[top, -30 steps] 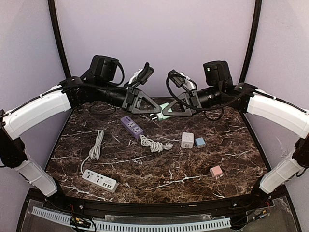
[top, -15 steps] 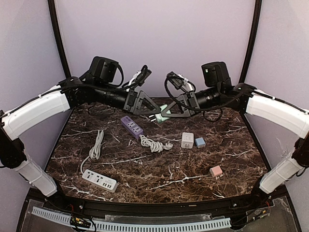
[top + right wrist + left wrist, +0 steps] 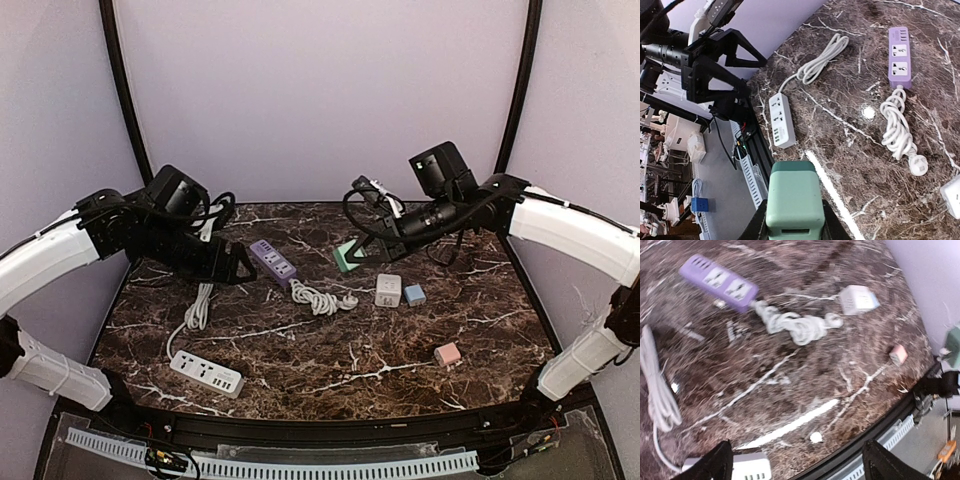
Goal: Insert the plug
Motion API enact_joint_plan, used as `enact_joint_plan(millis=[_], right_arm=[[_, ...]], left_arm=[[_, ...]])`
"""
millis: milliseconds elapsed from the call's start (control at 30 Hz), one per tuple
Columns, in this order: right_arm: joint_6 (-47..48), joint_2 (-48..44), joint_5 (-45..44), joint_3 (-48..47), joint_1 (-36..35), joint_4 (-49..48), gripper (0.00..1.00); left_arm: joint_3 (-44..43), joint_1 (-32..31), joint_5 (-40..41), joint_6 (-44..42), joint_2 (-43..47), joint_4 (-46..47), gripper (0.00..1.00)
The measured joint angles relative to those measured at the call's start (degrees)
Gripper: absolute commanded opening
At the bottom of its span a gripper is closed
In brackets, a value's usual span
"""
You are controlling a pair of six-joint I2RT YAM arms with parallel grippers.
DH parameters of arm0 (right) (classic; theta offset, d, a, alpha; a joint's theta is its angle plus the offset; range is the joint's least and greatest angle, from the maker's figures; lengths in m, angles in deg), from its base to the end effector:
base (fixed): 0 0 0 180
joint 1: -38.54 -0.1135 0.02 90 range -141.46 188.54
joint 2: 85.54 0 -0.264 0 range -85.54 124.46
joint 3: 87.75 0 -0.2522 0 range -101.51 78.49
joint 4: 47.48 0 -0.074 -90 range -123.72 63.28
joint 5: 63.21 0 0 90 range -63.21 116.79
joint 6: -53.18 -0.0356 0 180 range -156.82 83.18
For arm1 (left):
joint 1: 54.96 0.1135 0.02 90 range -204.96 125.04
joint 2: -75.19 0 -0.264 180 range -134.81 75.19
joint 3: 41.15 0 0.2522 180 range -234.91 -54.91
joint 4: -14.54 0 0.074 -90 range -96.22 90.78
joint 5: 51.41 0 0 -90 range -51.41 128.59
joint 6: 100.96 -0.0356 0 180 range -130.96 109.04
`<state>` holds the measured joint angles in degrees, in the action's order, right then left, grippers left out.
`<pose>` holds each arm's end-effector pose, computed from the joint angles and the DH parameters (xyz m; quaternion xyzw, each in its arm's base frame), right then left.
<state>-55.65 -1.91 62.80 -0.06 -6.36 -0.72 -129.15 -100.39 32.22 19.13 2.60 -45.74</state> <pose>0.2126 0.2414 0.3505 -0.3247 0.8025 0.4558 0.2069 0.1808 -0.1892 0.3553 0.1442 0.9109 -0.2752 0.2715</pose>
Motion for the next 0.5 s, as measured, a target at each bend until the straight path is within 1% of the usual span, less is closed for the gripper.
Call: enact_joint_plan(millis=[100,200,300,367,500], right_arm=[[0.6,-0.2,-3.6,0.3,-0.2,1.7,0.0],[1.0,-0.5,-5.9,0.4,-0.5,2.4,0.0],[1.2,-0.5,-7.2,0.4,-0.8,3.1,0.0],[1.2,-0.5,-7.9,0.5,-1.1,3.6,0.0],[1.3,-0.5,-8.7,0.5,-1.9,4.0,0.0]], left_arm=[[6.2,4.5,5.0,4.9,4.3,-4.9,0.85],[12.9,9.8,8.0,9.3,9.0,-9.1,0.84],[18.1,13.0,9.1,13.2,13.3,-12.3,0.78],[21.0,14.7,9.1,15.4,14.8,-13.7,0.76],[26.1,17.7,9.0,18.8,14.4,-15.0,0.71]])
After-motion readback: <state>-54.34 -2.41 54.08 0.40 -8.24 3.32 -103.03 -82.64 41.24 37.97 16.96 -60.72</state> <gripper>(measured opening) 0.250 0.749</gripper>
